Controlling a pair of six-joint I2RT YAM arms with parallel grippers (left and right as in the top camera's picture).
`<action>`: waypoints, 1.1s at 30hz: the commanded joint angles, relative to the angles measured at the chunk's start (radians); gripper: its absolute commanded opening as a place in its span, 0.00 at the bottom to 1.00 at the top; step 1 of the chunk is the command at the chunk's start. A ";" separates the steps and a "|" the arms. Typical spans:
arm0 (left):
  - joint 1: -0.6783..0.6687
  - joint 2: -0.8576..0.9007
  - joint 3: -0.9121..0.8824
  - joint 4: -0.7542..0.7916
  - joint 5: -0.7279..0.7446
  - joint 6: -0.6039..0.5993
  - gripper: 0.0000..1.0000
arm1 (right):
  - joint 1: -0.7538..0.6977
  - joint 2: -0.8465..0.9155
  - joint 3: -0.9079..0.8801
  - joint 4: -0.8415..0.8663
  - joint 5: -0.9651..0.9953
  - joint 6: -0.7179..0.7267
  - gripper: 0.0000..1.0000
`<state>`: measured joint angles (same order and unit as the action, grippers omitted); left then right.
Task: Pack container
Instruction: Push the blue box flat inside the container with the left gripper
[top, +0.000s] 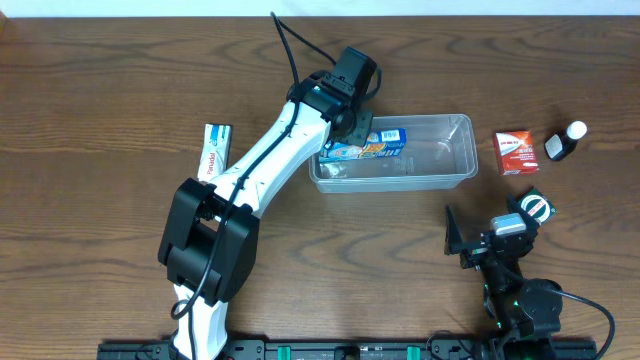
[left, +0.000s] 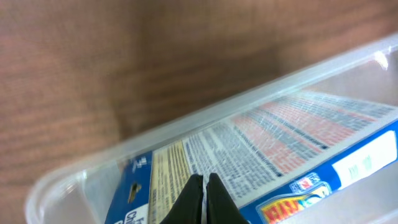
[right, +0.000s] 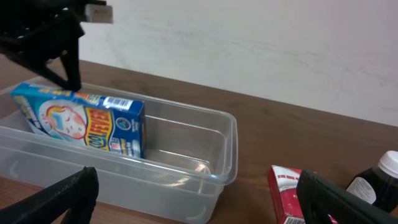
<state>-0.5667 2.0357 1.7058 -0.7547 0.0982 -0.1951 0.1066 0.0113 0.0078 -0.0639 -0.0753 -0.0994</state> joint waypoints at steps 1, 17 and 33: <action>-0.002 0.003 -0.006 -0.045 0.025 -0.051 0.06 | -0.016 -0.004 -0.002 -0.004 -0.003 -0.014 0.99; -0.002 -0.160 -0.005 -0.100 0.025 -0.171 0.06 | -0.016 -0.004 -0.002 -0.004 -0.003 -0.014 0.99; -0.146 -0.242 -0.003 -0.022 0.026 -0.276 0.06 | -0.016 -0.004 -0.002 -0.004 -0.003 -0.014 0.99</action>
<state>-0.6971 1.7878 1.7039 -0.7887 0.1261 -0.4179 0.1066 0.0113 0.0078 -0.0639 -0.0753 -0.0994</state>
